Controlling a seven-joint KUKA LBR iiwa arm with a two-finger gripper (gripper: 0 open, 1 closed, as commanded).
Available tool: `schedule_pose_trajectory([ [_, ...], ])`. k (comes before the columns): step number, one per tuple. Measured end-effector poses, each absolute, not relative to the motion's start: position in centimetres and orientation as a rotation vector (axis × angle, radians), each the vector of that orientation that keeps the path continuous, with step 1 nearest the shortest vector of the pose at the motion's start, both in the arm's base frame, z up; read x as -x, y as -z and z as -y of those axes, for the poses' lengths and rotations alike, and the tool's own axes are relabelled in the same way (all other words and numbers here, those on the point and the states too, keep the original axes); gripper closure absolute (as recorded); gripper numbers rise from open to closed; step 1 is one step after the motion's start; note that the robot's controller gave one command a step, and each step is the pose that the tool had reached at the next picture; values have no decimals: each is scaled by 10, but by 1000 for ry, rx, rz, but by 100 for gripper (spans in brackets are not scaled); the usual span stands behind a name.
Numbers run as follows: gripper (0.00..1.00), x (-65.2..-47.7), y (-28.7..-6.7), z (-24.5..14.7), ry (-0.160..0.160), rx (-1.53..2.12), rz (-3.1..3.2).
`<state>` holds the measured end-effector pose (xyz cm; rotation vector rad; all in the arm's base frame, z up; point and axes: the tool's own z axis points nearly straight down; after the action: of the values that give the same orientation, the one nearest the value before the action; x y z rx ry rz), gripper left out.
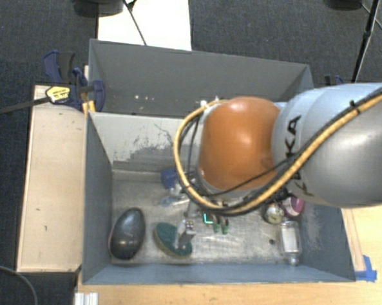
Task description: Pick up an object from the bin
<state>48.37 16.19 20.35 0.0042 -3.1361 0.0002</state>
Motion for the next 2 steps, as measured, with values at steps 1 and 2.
schedule_pose_trajectory([
  [1, 0, -480, -72, -143, 5, 245, 3139],
  [2, 0, -479, -102, -147, 4, 283, 3133],
])
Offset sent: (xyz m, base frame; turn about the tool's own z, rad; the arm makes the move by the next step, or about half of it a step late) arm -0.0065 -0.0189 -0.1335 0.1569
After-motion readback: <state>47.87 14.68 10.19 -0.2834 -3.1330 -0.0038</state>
